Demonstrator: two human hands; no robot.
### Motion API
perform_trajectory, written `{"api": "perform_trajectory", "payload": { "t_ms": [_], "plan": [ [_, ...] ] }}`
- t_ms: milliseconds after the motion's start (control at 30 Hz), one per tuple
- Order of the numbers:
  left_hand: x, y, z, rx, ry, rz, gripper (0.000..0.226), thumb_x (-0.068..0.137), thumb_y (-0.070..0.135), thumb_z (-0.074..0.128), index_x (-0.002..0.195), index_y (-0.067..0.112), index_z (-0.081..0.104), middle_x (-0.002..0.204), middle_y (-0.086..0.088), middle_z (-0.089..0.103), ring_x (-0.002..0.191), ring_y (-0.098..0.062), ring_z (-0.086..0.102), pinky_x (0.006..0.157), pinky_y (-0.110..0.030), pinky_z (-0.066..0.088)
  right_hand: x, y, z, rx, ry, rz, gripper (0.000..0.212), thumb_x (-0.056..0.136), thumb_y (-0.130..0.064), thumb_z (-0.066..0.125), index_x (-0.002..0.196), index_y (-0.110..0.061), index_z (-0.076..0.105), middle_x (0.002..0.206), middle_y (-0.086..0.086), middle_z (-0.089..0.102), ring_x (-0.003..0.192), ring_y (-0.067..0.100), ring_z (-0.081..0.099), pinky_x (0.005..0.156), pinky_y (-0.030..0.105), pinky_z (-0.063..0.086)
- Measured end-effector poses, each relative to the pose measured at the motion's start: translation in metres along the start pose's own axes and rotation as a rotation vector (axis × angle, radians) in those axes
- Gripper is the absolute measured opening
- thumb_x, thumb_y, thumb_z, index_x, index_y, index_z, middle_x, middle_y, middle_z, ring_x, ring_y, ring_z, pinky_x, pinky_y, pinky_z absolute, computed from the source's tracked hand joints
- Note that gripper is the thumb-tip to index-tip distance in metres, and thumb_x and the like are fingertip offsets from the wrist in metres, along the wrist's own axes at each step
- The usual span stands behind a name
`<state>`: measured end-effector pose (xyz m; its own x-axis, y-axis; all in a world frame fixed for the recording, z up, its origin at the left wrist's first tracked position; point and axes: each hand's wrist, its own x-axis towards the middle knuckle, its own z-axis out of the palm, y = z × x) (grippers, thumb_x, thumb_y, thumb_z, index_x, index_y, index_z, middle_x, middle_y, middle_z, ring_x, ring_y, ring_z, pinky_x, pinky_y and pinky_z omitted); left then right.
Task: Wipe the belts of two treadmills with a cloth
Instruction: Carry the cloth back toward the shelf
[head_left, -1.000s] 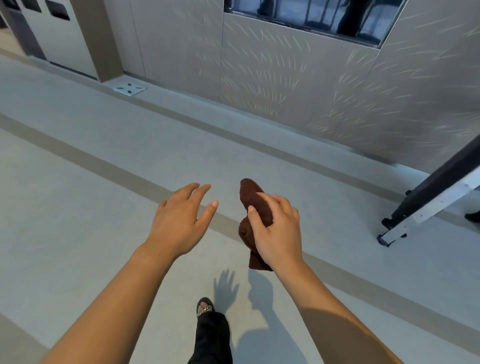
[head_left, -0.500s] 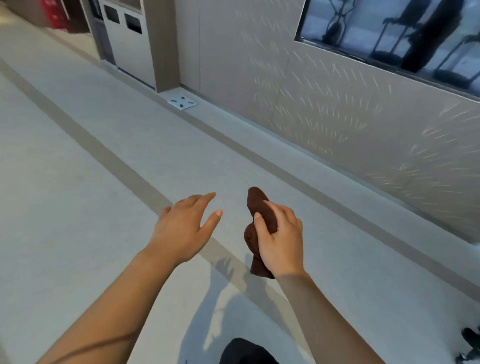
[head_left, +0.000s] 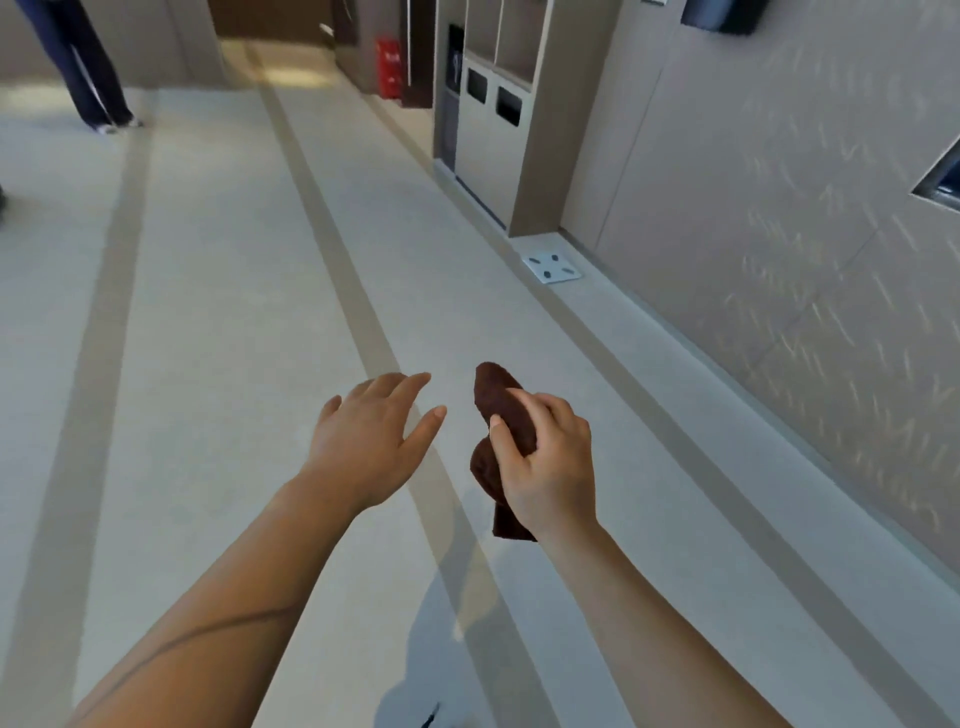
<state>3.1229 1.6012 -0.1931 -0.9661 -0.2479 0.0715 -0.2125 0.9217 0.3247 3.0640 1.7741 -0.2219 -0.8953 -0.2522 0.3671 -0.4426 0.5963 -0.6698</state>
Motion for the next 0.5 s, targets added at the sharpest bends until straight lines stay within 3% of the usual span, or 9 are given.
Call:
{"api": "perform_trajectory", "payload": {
  "t_ms": [300,500],
  "plan": [
    [0.2,-0.082,-0.001,-0.015,0.05,-0.116,0.064,0.088,0.062,0.015,0.142,0.032,0.031,0.144,0.007,0.041,0.132,-0.019,0.038,0.106,-0.043,0.031,0.219,0.011,0.113,0.054,-0.026,-0.053,0.036,0.088,-0.04,0.057,0.122,-0.026,0.06,0.121,-0.007,0.055,0.112,0.018,0.043,0.083,0.025,0.035],
    [0.378,-0.134,-0.013,-0.039,0.062,-0.028,0.063,0.089,0.059,0.018,0.14,0.029,0.035,0.143,0.004,0.043,0.132,-0.02,0.038,0.105,-0.045,0.032,0.372,0.018,0.187,0.04,0.019,-0.001,0.038,0.088,-0.042,0.054,0.123,-0.028,0.058,0.123,-0.008,0.053,0.114,0.016,0.041,0.084,0.024,0.032]
  ]
}}
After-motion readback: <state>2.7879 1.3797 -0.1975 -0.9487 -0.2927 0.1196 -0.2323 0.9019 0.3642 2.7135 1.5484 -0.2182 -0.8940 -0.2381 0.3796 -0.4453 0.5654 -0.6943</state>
